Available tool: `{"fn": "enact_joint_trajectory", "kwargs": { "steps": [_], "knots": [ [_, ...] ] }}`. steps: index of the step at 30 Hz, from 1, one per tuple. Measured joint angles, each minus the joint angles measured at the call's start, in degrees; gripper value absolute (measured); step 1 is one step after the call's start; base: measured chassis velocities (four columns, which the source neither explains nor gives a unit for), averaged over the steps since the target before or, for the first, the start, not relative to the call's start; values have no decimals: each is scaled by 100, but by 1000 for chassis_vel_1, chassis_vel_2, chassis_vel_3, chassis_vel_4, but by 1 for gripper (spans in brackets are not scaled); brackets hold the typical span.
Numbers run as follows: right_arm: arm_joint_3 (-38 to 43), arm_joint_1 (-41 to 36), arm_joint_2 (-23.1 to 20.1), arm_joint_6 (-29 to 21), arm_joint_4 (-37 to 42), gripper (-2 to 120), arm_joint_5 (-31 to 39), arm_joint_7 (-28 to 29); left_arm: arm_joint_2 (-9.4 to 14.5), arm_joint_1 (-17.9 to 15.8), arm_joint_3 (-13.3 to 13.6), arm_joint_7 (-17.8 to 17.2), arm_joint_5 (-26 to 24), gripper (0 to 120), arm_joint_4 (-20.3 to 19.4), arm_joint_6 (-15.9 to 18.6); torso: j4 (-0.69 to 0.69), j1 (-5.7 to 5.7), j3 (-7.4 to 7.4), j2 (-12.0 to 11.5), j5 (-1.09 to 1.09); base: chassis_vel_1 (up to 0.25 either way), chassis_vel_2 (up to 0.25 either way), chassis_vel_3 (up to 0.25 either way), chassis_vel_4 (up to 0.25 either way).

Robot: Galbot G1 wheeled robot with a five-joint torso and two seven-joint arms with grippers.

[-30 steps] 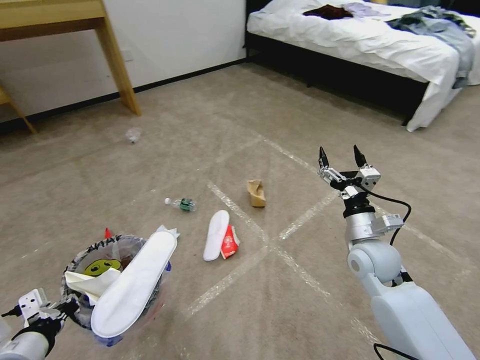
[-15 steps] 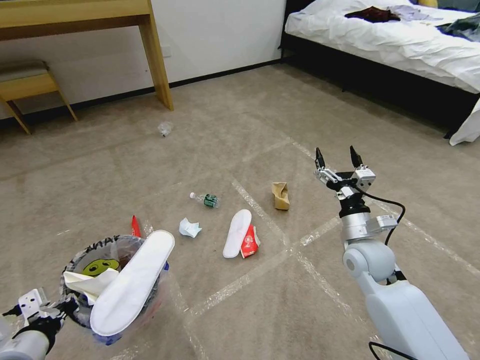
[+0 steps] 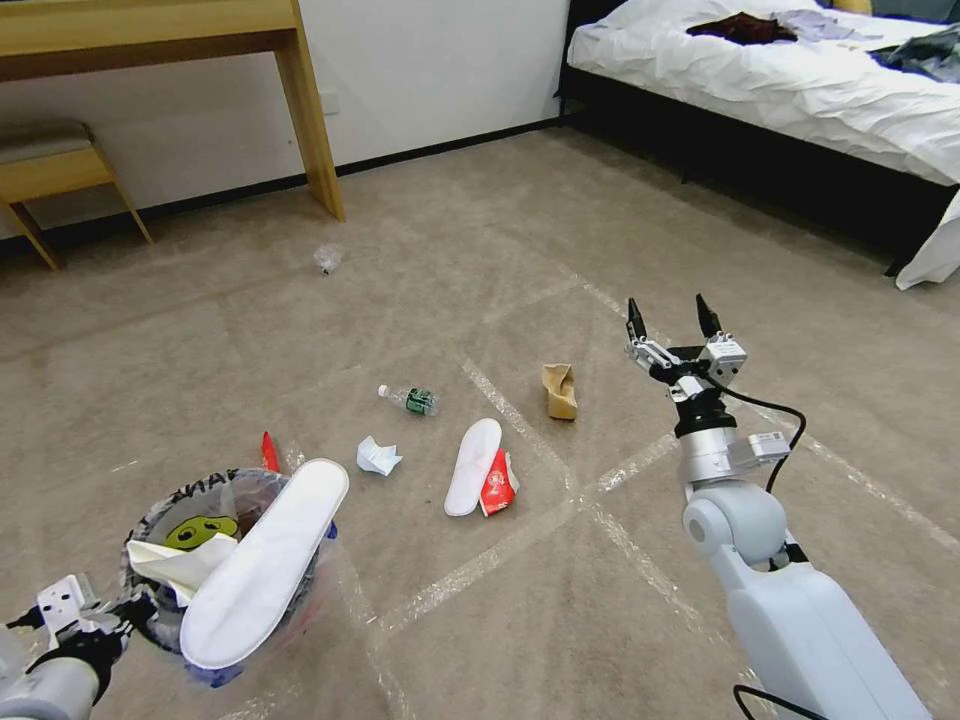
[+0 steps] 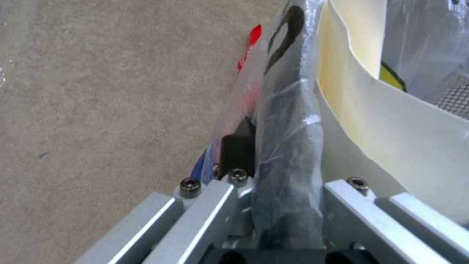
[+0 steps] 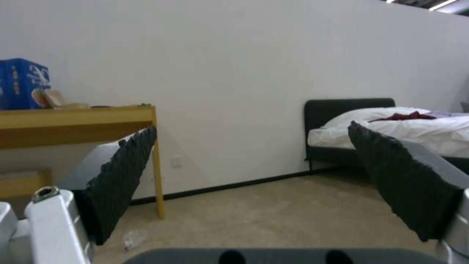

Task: Pick up the trash bin and place the garbage on the floor into it.

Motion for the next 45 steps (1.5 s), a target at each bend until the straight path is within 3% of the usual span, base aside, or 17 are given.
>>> {"fn": "enact_joint_trajectory", "kwargs": {
  "steps": [9,29,45],
  "knots": [
    [11,-20,4,-20,2,100,-5,-7,-4,12,-4,6,3,1,0,-4,0,-1,-1,0,0,-19,23,23,-22],
    [-41,-27,12,0,-2,100,-20,-8,-17,49,0,23,21,1,-12,-26,0,2,2,-1,0,-185,186,197,-183],
    [-110,-17,3,27,-16,100,-37,-5,-36,38,-7,28,20,1,1,-40,0,0,0,-1,0,-2,5,3,-2]
  ]
}}
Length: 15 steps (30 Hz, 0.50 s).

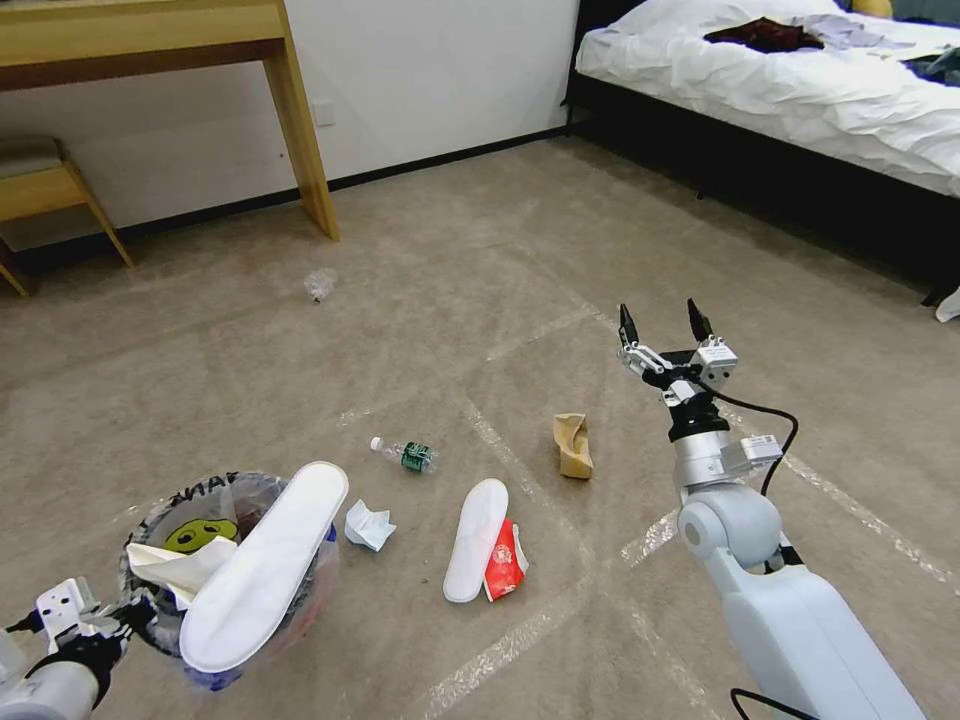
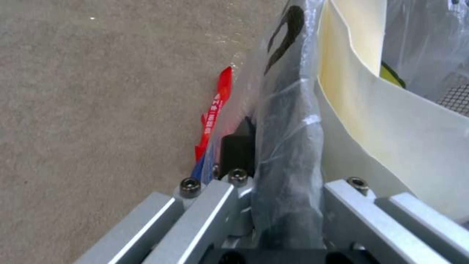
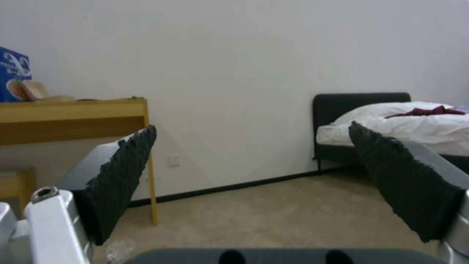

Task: Pick up the trash bin and place the garbage on the floor into it.

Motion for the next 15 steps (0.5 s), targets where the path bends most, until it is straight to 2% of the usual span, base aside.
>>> {"fn": "enact_joint_trajectory", "kwargs": {
  "steps": [9,12,13,15],
  "knots": [
    [-221,68,-41,-194,53,100,37,127,14,16,-45,1,-14,1,-43,-2,0,0,0,0,1,0,0,0,0],
    [-472,97,-176,-654,122,100,201,380,16,-10,-43,-1,-20,1,-55,-2,0,0,0,1,1,0,0,0,0],
    [-472,97,-176,-654,122,100,201,380,16,-10,-43,-1,-20,1,-55,-2,0,0,0,1,1,0,0,0,0],
    [-645,107,-304,-1120,191,100,412,622,-9,-36,-16,-7,-20,1,-66,-2,0,0,0,1,0,0,0,0,0]
  ]
}}
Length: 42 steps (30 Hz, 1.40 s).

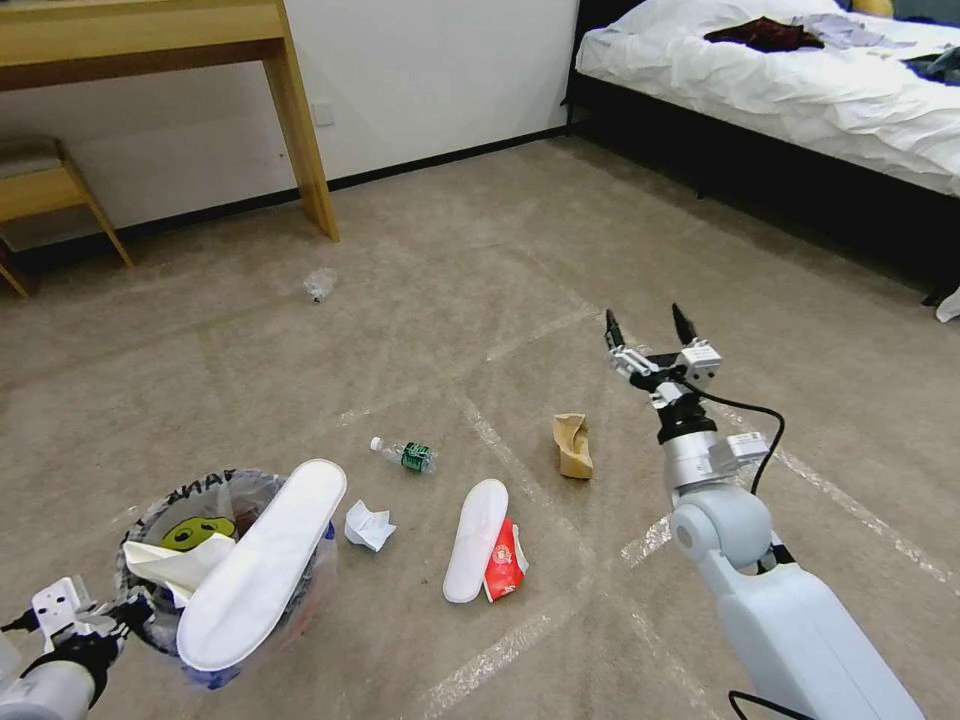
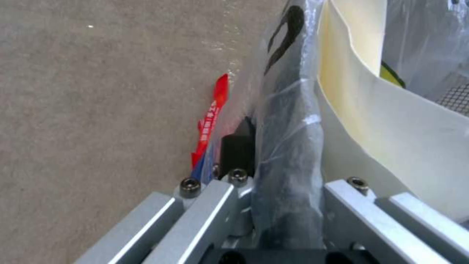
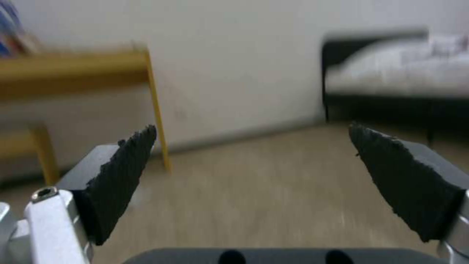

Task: Pick up the trash bin and place the garbage on the floor into it.

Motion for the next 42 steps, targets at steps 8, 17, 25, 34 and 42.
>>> {"fn": "enact_joint_trajectory", "kwargs": {
  "steps": [8,17,25,34,42],
  "knots": [
    [-558,20,-609,-3370,263,100,1943,1570,-45,-50,55,-4,39,1,14,8,-1,0,1,0,0,0,0,0,0],
    [-1205,336,-517,-5049,144,100,3564,2471,-54,-27,43,2,54,1,17,8,-1,0,1,0,0,0,0,0,0],
    [-2397,676,-22,-5048,-1048,100,3206,2577,-81,57,16,16,59,1,-13,-13,0,0,1,0,-1,0,0,0,0],
    [-2771,829,577,-4994,-1932,99,2737,2261,-106,77,11,39,72,1,18,-44,0,0,0,0,-2,0,0,0,0],
    [-2784,1061,1001,-4658,-2578,94,2191,1820,-108,64,14,48,75,1,72,-51,0,0,0,0,-2,0,0,0,0]
  ]
}}
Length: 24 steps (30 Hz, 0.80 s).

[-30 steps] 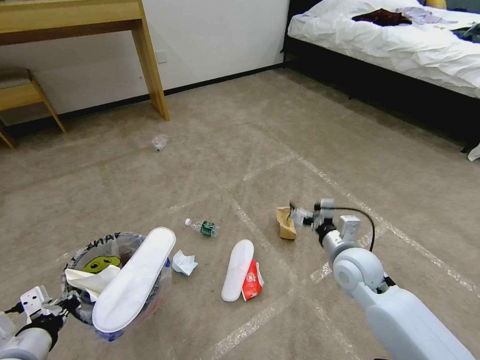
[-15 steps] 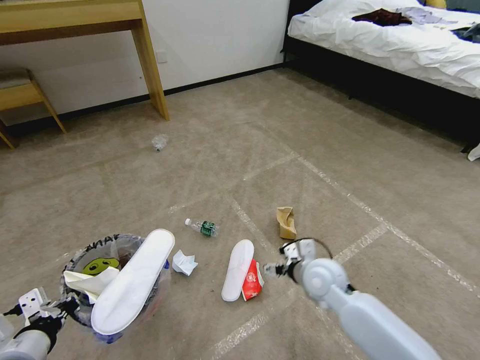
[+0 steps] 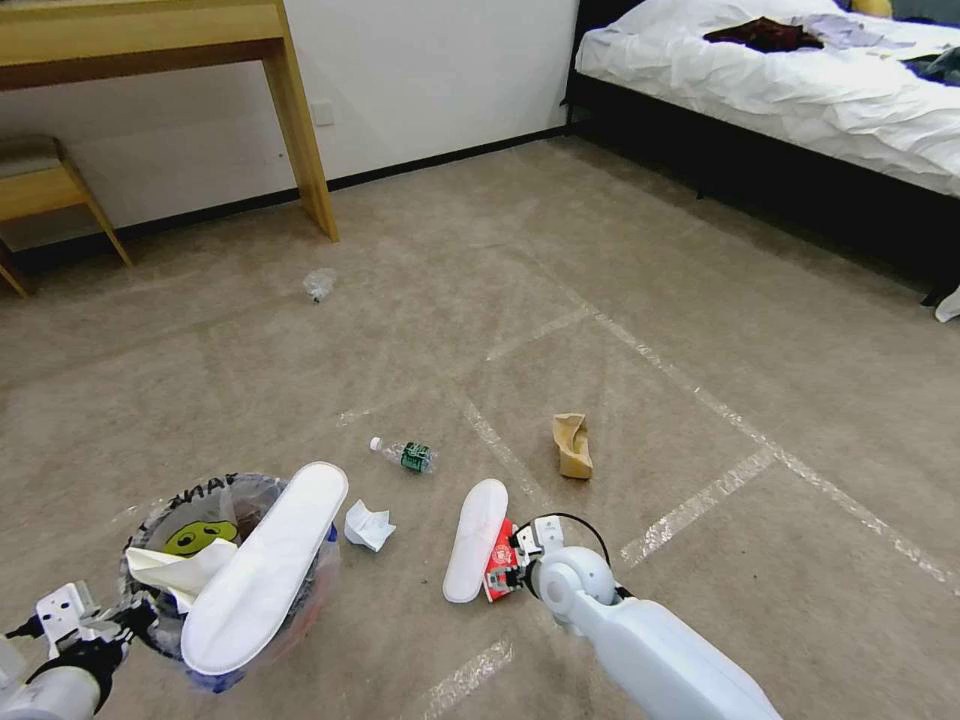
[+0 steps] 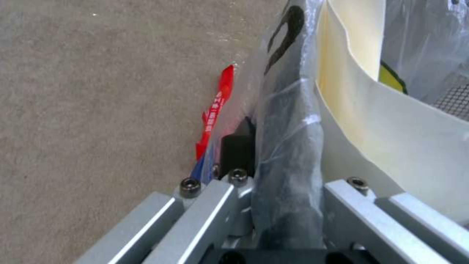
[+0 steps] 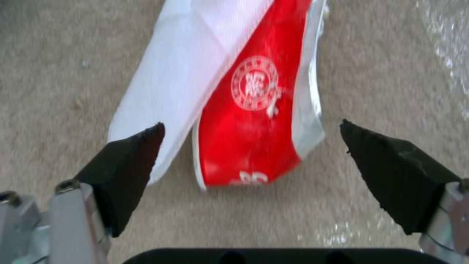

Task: Pick up the trash bin and place the garbage on the floor into it.

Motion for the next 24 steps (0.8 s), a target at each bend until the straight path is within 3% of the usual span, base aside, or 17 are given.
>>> {"fn": "enact_joint_trajectory", "kwargs": {
  "steps": [13,22,24],
  "knots": [
    [2,103,132,338,-586,89,-572,-227,-27,4,29,4,32,1,12,-8,-1,0,0,0,1,0,0,0,0],
    [3,134,274,656,-984,72,-884,-435,-42,23,28,8,54,1,15,-17,-1,0,0,0,1,0,0,0,0],
    [3,141,302,730,-1058,58,-965,-482,-48,23,33,9,64,1,28,-20,0,0,0,0,1,0,0,0,0]
  ]
}}
